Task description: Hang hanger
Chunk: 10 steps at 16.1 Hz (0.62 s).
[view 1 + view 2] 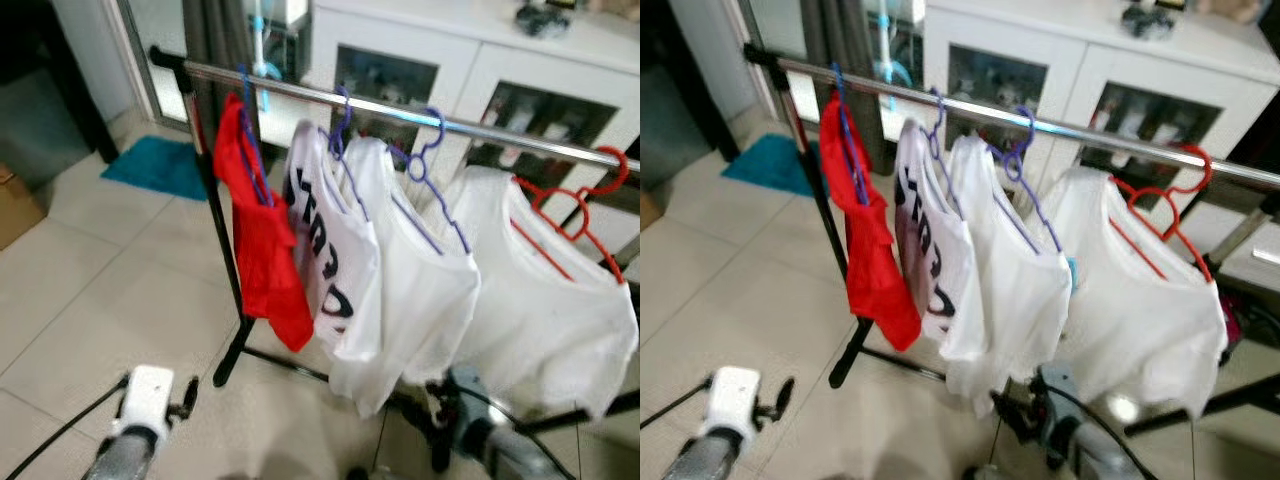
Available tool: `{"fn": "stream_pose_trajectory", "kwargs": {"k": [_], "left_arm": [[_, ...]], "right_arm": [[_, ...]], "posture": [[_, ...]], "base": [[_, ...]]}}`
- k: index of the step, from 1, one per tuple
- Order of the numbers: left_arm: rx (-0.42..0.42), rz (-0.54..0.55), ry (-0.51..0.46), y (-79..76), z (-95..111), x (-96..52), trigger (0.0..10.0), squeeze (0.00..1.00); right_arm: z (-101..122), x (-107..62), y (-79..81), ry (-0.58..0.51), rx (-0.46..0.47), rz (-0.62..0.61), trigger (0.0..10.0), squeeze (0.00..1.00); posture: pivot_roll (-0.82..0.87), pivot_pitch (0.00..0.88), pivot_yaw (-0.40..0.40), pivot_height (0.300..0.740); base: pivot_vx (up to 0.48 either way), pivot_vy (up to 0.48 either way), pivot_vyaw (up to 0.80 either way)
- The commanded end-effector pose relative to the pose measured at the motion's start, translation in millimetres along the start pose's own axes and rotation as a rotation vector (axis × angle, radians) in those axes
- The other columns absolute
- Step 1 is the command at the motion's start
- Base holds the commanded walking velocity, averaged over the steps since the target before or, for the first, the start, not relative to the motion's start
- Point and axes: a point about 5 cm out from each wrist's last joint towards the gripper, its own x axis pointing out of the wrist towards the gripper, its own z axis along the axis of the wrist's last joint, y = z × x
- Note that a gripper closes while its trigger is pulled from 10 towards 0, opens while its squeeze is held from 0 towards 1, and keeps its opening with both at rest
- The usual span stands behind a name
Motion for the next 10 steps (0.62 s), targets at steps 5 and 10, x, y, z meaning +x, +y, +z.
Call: {"fn": "stream_pose_trajectory", "kwargs": {"k": [5,10], "left_arm": [[0.110,0.134,-0.316,23.3,76.3,-39.7,10.0,1.00],[0.238,0.282,-0.412,57.7,146.3,-46.7,10.0,1.00]], "right_arm": [[84.0,-63.5,36.8,-0.278,-0.064,0.137,10.0,1.00],[151.5,-73.9,39.5,-0.443,-0.056,0.054,10.0,1.00]], "posture": [[-0.03,0.038,-0.048,0.740],[-0.01,0.041,-0.058,0.740]], "base": [[0.000,0.000,0.00],[0.000,0.000,0.00]]}}
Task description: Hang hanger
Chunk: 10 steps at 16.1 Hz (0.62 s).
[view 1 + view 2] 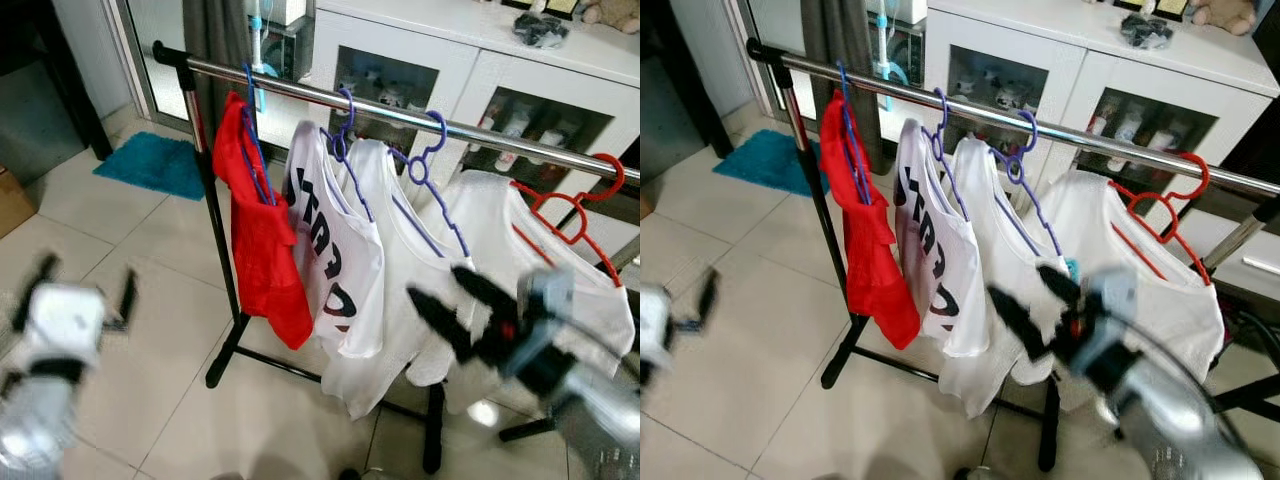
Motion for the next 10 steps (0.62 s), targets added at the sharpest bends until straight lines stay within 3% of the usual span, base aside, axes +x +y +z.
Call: {"fn": "stream_pose_trajectory", "kwargs": {"k": [1,2,3,5,7,8,9,10], "left_arm": [[-0.034,-0.088,0.001,6.5,12.8,4.6,10.0,0.62],[-0.076,-0.102,0.014,7.6,16.2,4.5,10.0,0.32],[-0.169,-0.111,0.037,7.7,25.8,5.0,10.0,0.00],[-0.246,-0.117,0.014,-1.0,46.5,9.1,10.0,0.00],[-0.278,-0.142,0.000,-10.2,57.9,14.1,10.0,0.00],[-0.278,-0.197,-0.035,-23.0,66.0,19.2,10.0,0.00],[-0.349,-0.243,-0.090,-29.9,74.4,30.5,10.0,0.01],[-0.361,-0.272,-0.106,-34.0,76.8,42.6,10.0,0.04]], "right_arm": [[15.9,7.2,5.6,-0.050,0.022,0.014,10.0,1.00],[20.1,9.8,6.0,-0.057,-0.006,-0.004,10.0,1.00],[26.3,14.8,9.7,-0.095,0.013,-0.023,10.0,1.00],[31.7,20.4,12.3,-0.183,0.009,-0.071,10.0,1.00],[27.6,22.9,7.2,-0.147,-0.091,-0.174,10.0,1.00],[23.8,21.9,1.5,-0.118,-0.111,-0.237,10.0,0.02],[22.0,25.7,4.6,-0.121,-0.099,-0.217,10.0,0.00],[16.8,31.4,7.2,-0.129,-0.053,-0.237,10.0,0.00]], "posture": [[0.00,0.057,-0.066,0.740],[0.01,0.069,-0.071,0.740],[0.04,0.080,-0.074,0.740],[0.06,0.077,-0.064,0.740],[0.06,0.037,-0.037,0.740],[0.03,0.000,-0.005,0.740],[0.00,0.034,0.009,0.740],[-0.02,0.035,0.023,0.740]], "base": [[0.000,0.000,0.00],[0.000,0.000,0.00],[0.000,0.000,0.00],[0.000,0.000,0.00],[0.000,0.000,0.00],[0.000,0.000,0.00],[0.000,0.000,0.00],[0.000,0.000,0.00]]}}
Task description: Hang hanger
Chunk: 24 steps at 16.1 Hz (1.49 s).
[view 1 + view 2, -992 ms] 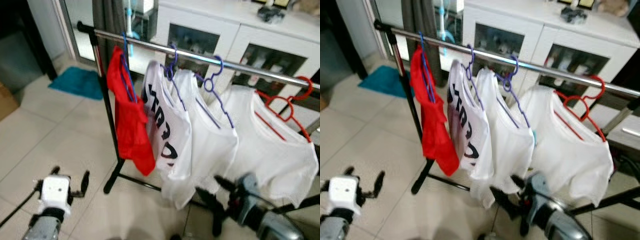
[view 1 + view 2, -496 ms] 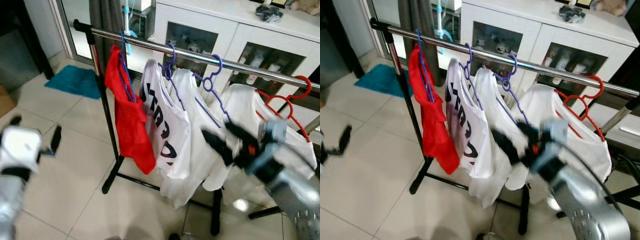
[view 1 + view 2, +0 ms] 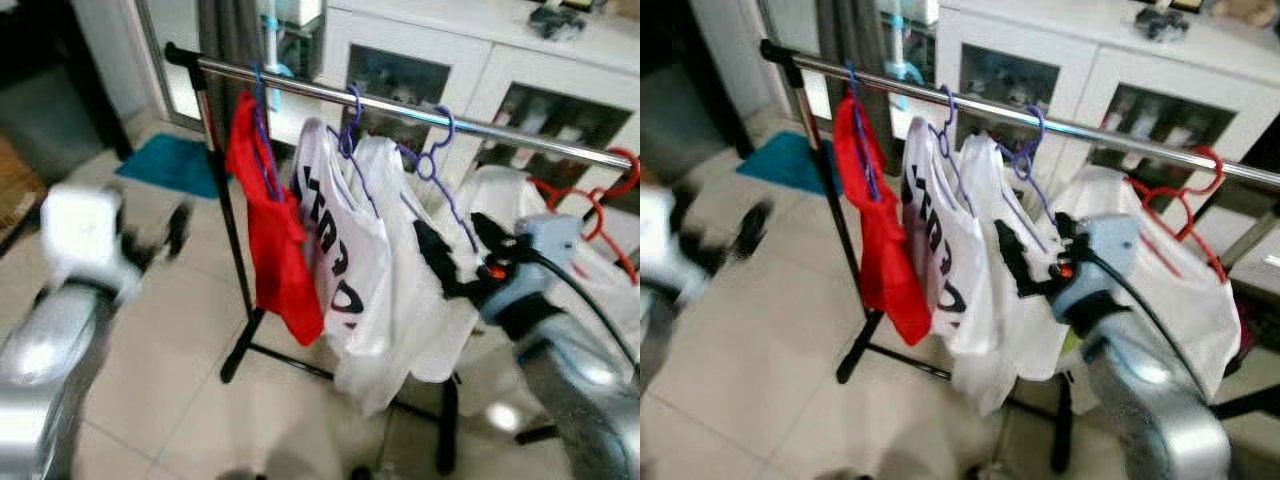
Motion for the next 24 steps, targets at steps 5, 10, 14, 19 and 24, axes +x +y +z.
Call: {"fn": "stream_pose_trajectory", "kwargs": {"k": [5,10,14,19,24], "left_arm": [[-0.082,0.012,0.136,-17.0,-56.9,9.5,10.0,0.00],[-0.072,-0.105,0.122,-44.9,-61.9,13.0,10.0,0.00],[-0.090,-0.101,0.115,-52.7,-64.1,4.5,10.0,0.00],[0.000,-0.288,0.187,-60.4,-69.1,-6.7,10.0,0.00],[0.065,-0.352,0.189,-59.6,-65.9,-11.0,10.0,0.00]], "right_arm": [[-45.9,3.7,-12.8,0.049,0.066,-0.303,10.0,0.00],[-36.7,-2.6,-10.4,-0.012,0.052,-0.257,10.0,0.00],[-30.0,8.7,-12.9,-0.055,0.030,-0.246,10.0,0.00],[-14.4,60.6,-15.9,-0.100,-0.074,-0.078,10.0,1.00],[-20.0,94.9,-23.7,-0.010,-0.101,-0.044,10.0,1.00]], "posture": [[-0.05,0.000,0.054,0.740],[-0.09,0.000,0.069,0.740],[-0.07,0.000,0.040,0.740],[0.01,0.000,-0.014,0.740],[0.04,0.000,-0.018,0.740]], "base": [[0.000,0.000,0.00],[0.000,0.000,0.00],[0.000,0.000,0.00],[0.000,0.000,0.00],[0.000,0.000,0.00]]}}
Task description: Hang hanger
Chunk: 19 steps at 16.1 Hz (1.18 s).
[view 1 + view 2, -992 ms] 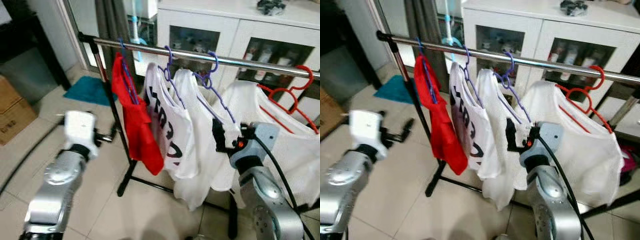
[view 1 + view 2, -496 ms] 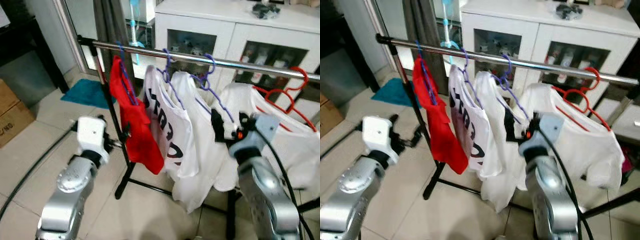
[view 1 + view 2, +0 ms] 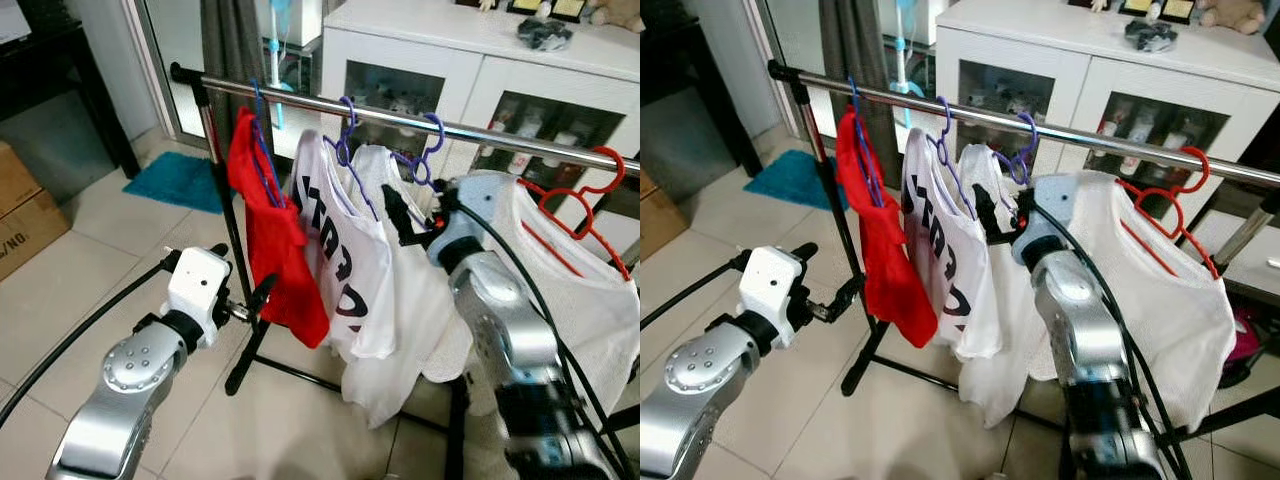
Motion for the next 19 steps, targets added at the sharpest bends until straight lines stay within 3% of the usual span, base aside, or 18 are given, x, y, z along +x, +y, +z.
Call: {"fn": "stream_pose_trajectory", "kwargs": {"k": [1,3,6,8,10,15,18,19], "left_arm": [[0.021,-0.033,-0.012,-1.9,5.9,-1.6,10.0,0.00],[0.025,-0.110,-0.018,-9.8,8.8,-2.3,10.0,0.00],[0.011,-0.188,-0.030,-17.1,12.6,-3.4,10.0,0.00],[0.016,-0.257,-0.034,-20.9,16.1,-3.4,10.0,0.00],[0.017,-0.337,-0.045,-25.4,20.8,-4.2,10.0,0.00],[0.012,-0.370,-0.043,-30.9,23.0,-3.2,10.0,0.00],[0.005,-0.372,-0.033,-34.1,20.8,-2.6,10.0,0.00],[0.003,-0.376,-0.036,-34.6,21.9,-0.5,10.0,0.00]], "right_arm": [[2.1,7.3,-10.4,0.011,-0.007,-0.041,10.0,1.00],[13.2,18.4,-27.7,-0.002,-0.040,-0.087,10.0,1.00],[32.1,29.4,-46.8,-0.021,0.044,-0.099,10.0,1.00],[39.1,40.6,-60.1,0.032,-0.030,-0.126,10.0,1.00],[41.9,46.3,-64.6,0.075,-0.026,-0.095,10.0,0.00],[45.1,36.7,-88.6,0.127,-0.054,-0.045,10.0,0.00],[46.4,6.2,-110.0,0.099,-0.058,0.070,10.0,0.00],[47.4,-11.0,-120.3,0.096,-0.088,0.097,10.0,0.00]], "posture": [[0.04,0.000,-0.017,0.740],[0.04,0.000,-0.018,0.740],[0.04,0.000,-0.019,0.740],[0.03,0.000,-0.017,0.740],[0.03,0.000,-0.017,0.740],[0.03,0.000,-0.030,0.740],[0.01,0.000,-0.025,0.740],[-0.01,0.000,-0.019,0.740]], "base": [[0.000,0.000,0.00],[0.000,0.000,0.00],[0.000,0.000,0.00],[0.000,0.000,0.00],[0.000,0.000,0.00],[0.000,0.000,0.00],[0.000,0.000,0.00],[0.000,0.000,0.00]]}}
